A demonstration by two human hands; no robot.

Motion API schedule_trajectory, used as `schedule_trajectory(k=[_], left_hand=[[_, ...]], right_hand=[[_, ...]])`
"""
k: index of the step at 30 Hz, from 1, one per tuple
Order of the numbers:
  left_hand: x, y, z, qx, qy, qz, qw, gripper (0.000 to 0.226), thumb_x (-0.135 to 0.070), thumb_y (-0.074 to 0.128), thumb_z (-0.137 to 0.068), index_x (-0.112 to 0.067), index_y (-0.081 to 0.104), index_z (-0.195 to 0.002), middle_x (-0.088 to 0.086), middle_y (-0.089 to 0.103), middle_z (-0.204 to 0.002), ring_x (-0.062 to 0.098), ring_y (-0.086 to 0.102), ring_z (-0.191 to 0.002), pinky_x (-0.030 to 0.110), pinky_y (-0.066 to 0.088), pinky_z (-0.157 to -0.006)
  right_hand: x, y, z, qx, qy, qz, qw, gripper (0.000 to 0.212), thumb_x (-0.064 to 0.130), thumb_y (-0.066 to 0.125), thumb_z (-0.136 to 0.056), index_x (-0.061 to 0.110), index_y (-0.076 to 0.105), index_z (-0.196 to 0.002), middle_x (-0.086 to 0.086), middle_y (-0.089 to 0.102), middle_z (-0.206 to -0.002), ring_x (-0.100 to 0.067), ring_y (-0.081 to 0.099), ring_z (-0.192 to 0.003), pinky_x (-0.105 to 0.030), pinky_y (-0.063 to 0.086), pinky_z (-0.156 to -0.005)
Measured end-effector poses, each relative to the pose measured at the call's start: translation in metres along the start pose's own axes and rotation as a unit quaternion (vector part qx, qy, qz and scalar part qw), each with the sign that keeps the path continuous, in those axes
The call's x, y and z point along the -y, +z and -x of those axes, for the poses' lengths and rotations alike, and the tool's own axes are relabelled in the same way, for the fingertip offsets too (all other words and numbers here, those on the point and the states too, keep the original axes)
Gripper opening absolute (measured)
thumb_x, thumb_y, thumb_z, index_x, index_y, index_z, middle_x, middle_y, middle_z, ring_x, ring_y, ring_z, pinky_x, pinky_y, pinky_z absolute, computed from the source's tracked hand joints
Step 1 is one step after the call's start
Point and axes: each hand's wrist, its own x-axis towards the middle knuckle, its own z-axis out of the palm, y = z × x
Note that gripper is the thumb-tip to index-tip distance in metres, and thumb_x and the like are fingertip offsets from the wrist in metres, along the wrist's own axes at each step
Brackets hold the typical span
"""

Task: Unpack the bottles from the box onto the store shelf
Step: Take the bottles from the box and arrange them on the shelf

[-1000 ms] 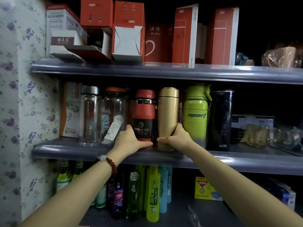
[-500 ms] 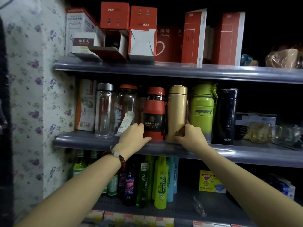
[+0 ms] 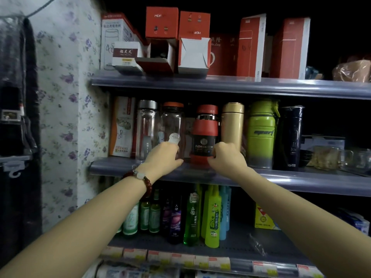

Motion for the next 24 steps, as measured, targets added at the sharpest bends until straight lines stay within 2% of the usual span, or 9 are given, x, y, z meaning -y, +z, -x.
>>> schedule_trajectory(k=[4, 8, 10, 13, 15, 17, 20, 22, 24], left_hand=[[0.036, -0.008, 0.009, -0.012, -0.039, 0.005, 0.999, 0.034, -0.036, 0.063, -0.086, -0.011, 0.066, -0.108, 0.008, 0.064, -0.105, 0.024, 0.062, -0.092, 0.034, 0.051, -0.072], [0.070, -0.007, 0.017, -0.027, -0.104, 0.017, 0.994, 0.026, -0.034, 0.066, -0.085, -0.014, 0.065, -0.101, 0.003, 0.064, -0.099, 0.018, 0.062, -0.085, 0.031, 0.052, -0.070], [0.084, -0.007, 0.019, -0.024, -0.129, 0.020, 0.991, 0.021, -0.033, 0.066, -0.085, -0.014, 0.065, -0.094, 0.002, 0.066, -0.094, 0.016, 0.062, -0.082, 0.032, 0.055, -0.072], [0.100, -0.007, 0.018, -0.011, -0.155, 0.009, 0.988, 0.019, -0.033, 0.065, -0.085, -0.013, 0.066, -0.087, 0.004, 0.066, -0.087, 0.019, 0.063, -0.081, 0.034, 0.054, -0.072], [0.108, -0.008, 0.015, 0.000, -0.165, -0.003, 0.986, 0.021, -0.034, 0.065, -0.085, -0.014, 0.064, -0.084, 0.004, 0.065, -0.085, 0.021, 0.062, -0.080, 0.034, 0.053, -0.071], [0.113, -0.008, 0.011, 0.015, -0.174, -0.003, 0.985, 0.024, -0.037, 0.065, -0.085, -0.014, 0.066, -0.084, 0.005, 0.067, -0.085, 0.021, 0.063, -0.080, 0.035, 0.055, -0.073], [0.120, -0.006, 0.000, 0.021, -0.182, 0.030, 0.983, 0.026, -0.037, 0.064, -0.085, -0.012, 0.067, -0.091, 0.006, 0.067, -0.087, 0.021, 0.064, -0.082, 0.038, 0.056, -0.075], [0.121, -0.003, -0.006, -0.006, -0.184, 0.076, 0.980, 0.035, -0.038, 0.062, -0.087, -0.009, 0.065, -0.106, 0.003, 0.064, -0.082, 0.016, 0.061, -0.075, 0.034, 0.053, -0.069], [0.116, -0.002, -0.011, -0.020, -0.182, 0.149, 0.972, 0.053, -0.041, 0.059, -0.089, -0.008, 0.051, -0.131, -0.007, 0.058, -0.079, 0.005, 0.054, -0.071, 0.023, 0.043, -0.067]], right_hand=[[0.027, 0.017, -0.006, 0.006, -0.044, -0.047, 0.998, 0.012, 0.019, 0.055, -0.085, 0.007, 0.056, -0.083, -0.014, 0.063, -0.086, -0.036, 0.063, -0.077, -0.037, 0.051, -0.061], [0.051, 0.033, -0.011, 0.029, -0.060, -0.092, 0.994, 0.020, 0.019, 0.058, -0.085, 0.002, 0.060, -0.096, -0.015, 0.064, -0.093, -0.032, 0.061, -0.084, -0.038, 0.051, -0.068], [0.060, 0.040, -0.013, 0.038, -0.057, -0.105, 0.992, 0.022, 0.018, 0.058, -0.085, 0.001, 0.060, -0.099, -0.014, 0.064, -0.095, -0.031, 0.060, -0.086, -0.034, 0.049, -0.067], [0.068, 0.051, -0.018, 0.039, -0.031, -0.125, 0.991, 0.013, 0.016, 0.059, -0.085, 0.006, 0.052, -0.079, -0.010, 0.059, -0.087, -0.028, 0.054, -0.075, -0.024, 0.035, -0.048], [0.071, 0.057, -0.023, 0.038, -0.005, -0.144, 0.989, 0.022, 0.015, 0.058, -0.086, 0.010, 0.044, -0.070, -0.012, 0.057, -0.085, -0.029, 0.054, -0.073, -0.024, 0.031, -0.046], [0.073, 0.061, -0.029, 0.044, 0.012, -0.158, 0.986, 0.014, 0.016, 0.058, -0.086, 0.004, 0.050, -0.087, -0.018, 0.060, -0.098, -0.034, 0.060, -0.085, -0.028, 0.040, -0.057], [0.077, 0.067, -0.039, 0.056, 0.041, -0.186, 0.980, 0.033, 0.018, 0.058, -0.089, -0.001, 0.045, -0.113, -0.022, 0.056, -0.118, -0.034, 0.058, -0.096, -0.034, 0.044, -0.070], [0.080, 0.070, -0.044, 0.053, 0.056, -0.205, 0.976, 0.045, 0.022, 0.062, -0.088, -0.001, 0.039, -0.120, -0.023, 0.050, -0.123, -0.032, 0.055, -0.098, -0.034, 0.044, -0.074], [0.083, 0.072, -0.046, 0.045, 0.068, -0.225, 0.971, 0.066, 0.028, 0.069, -0.085, -0.001, 0.032, -0.131, -0.023, 0.045, -0.130, -0.034, 0.052, -0.112, -0.035, 0.044, -0.084]])
